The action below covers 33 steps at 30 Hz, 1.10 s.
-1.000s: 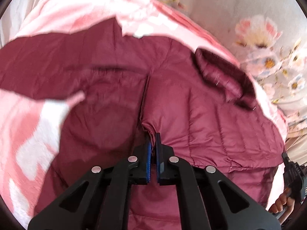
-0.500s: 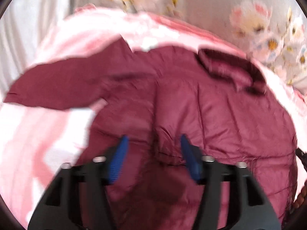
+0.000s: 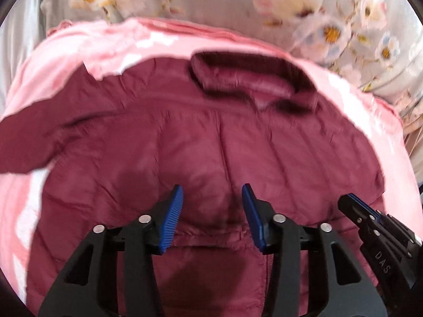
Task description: Fold large clothes
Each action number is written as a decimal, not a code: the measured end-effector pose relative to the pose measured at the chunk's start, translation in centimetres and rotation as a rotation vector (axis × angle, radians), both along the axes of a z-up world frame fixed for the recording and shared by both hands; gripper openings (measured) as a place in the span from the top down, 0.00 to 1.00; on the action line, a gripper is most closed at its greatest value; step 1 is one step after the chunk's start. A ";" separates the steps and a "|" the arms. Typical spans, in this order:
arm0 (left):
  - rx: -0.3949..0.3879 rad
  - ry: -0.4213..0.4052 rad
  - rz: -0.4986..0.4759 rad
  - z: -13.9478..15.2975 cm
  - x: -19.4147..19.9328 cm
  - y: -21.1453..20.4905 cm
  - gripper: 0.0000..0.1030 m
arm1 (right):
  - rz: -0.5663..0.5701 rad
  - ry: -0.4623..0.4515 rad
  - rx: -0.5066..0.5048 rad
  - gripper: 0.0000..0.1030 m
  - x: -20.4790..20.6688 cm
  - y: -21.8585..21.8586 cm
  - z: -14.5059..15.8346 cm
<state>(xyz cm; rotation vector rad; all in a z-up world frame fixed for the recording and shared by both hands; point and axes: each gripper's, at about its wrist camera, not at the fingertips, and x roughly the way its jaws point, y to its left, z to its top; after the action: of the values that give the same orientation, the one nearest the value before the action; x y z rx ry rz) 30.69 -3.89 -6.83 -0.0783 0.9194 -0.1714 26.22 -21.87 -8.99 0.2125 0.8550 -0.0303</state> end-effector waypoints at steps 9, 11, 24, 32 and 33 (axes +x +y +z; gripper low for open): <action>0.059 -0.020 -0.002 -2.1 -0.8 -0.4 0.58 | 0.004 0.049 -0.043 0.95 0.4 1.0 -2.3; 0.073 -0.031 -0.001 -2.2 -0.9 -0.7 0.58 | 0.001 0.040 -0.073 0.95 0.2 1.4 -2.4; -0.042 -0.051 0.019 -1.6 -1.4 1.5 0.57 | -0.003 0.019 -0.136 0.96 0.2 2.1 -2.7; -0.344 -0.088 0.430 2.9 -3.4 22.7 0.21 | -0.025 0.003 -0.060 0.86 -0.3 1.7 -1.3; -0.335 -0.095 0.526 2.9 -3.3 26.6 0.21 | -0.011 -0.020 -0.015 0.86 -0.6 2.5 -0.4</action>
<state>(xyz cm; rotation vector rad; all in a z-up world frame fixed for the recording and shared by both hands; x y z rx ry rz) 27.37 22.68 -3.94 -0.6108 0.7416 0.1615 25.66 -19.35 -9.43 0.2035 0.8332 -0.0447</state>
